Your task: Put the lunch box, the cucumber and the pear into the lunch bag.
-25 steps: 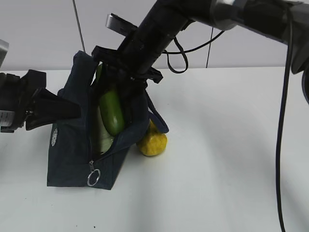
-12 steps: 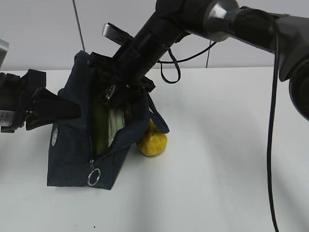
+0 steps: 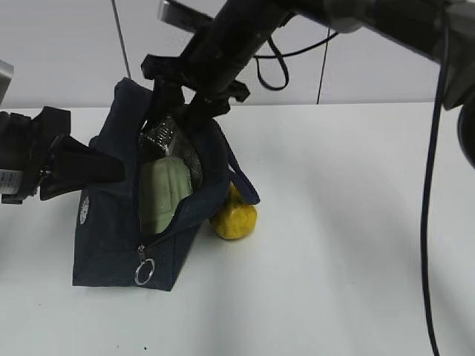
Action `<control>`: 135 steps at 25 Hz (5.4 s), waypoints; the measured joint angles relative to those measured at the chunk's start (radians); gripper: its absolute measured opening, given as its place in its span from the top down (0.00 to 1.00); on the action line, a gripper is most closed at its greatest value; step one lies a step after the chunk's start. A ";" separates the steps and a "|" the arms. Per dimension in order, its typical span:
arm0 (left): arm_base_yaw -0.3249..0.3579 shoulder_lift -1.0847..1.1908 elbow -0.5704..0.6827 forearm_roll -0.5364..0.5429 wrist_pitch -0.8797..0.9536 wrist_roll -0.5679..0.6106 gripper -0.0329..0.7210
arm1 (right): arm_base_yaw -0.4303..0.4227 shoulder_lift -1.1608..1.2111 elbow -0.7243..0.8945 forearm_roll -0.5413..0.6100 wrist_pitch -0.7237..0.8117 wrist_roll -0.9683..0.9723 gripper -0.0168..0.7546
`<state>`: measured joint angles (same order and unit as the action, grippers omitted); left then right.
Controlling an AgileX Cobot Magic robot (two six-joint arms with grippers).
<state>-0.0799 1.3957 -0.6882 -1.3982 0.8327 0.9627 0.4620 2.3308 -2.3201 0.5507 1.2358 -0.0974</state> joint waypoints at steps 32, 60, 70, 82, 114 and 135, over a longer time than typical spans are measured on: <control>0.000 0.000 0.000 0.002 0.006 0.000 0.98 | 0.000 -0.867 1.009 -0.551 -0.212 0.018 0.57; 0.000 0.000 0.000 -0.087 -0.052 0.000 0.98 | 0.022 -0.865 1.610 -0.335 -1.073 -0.057 0.68; -0.001 0.059 0.000 -0.183 -0.066 0.026 0.98 | 0.133 -0.861 1.612 -0.365 -1.148 -0.109 0.67; -0.001 0.114 0.000 -0.350 -0.082 0.146 0.98 | 0.172 -0.759 1.612 -0.441 -1.354 -0.117 0.53; -0.001 0.138 0.000 -0.351 -0.065 0.153 0.98 | 0.172 -0.640 1.612 -0.587 -1.587 0.084 0.36; -0.001 0.138 0.000 -0.351 -0.053 0.156 0.98 | 0.172 -0.482 1.508 -0.525 -1.639 0.107 0.36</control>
<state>-0.0807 1.5337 -0.6882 -1.7493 0.7796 1.1189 0.6340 1.8486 -0.8125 0.0256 -0.4028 0.0096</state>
